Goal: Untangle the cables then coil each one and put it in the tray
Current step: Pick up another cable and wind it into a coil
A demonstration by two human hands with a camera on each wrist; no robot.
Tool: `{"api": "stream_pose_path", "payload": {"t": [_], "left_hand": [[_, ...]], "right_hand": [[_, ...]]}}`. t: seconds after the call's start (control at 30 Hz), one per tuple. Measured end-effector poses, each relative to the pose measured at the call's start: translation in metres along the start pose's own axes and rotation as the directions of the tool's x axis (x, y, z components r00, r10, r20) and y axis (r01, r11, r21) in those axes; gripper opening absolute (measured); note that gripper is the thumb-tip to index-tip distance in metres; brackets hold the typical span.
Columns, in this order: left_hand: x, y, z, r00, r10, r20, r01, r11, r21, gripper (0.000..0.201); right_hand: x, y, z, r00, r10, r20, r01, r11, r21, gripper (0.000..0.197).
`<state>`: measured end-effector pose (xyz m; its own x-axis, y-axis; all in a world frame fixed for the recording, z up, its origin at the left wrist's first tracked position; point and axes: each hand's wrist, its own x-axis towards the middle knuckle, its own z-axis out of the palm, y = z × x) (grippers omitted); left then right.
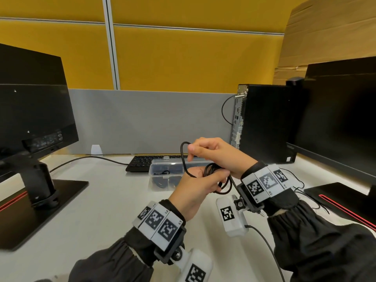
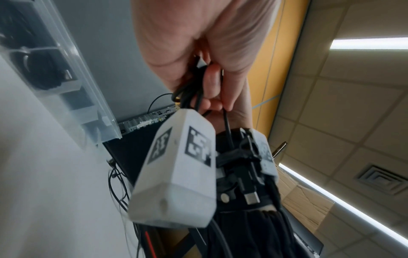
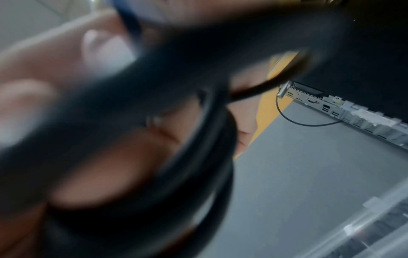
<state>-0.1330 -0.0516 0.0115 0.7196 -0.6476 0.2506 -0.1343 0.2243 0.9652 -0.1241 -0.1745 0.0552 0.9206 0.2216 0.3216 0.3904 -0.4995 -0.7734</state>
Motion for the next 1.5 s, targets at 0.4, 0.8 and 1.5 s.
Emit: {"api": "stream_pose_path", "payload": {"t": [0.4, 0.8, 1.5], "left_hand": [[-0.021, -0.003, 0.001, 0.928, 0.367, 0.073, -0.369, 0.868, 0.331, 0.017], [-0.023, -0.012, 0.001, 0.922, 0.385, 0.028, -0.371, 0.864, 0.341, 0.015], [0.012, -0.008, -0.063, 0.999, -0.008, -0.041, 0.023, 0.926, 0.376, 0.023]], "right_hand": [[0.008, 0.03, -0.029, 0.925, 0.014, -0.379, -0.003, 1.0, 0.031, 0.027], [0.021, 0.053, -0.027, 0.699, 0.201, -0.686, -0.532, 0.787, -0.311, 0.026], [-0.022, 0.022, 0.001, 0.982, 0.125, -0.14, -0.089, 0.967, 0.239, 0.03]]}}
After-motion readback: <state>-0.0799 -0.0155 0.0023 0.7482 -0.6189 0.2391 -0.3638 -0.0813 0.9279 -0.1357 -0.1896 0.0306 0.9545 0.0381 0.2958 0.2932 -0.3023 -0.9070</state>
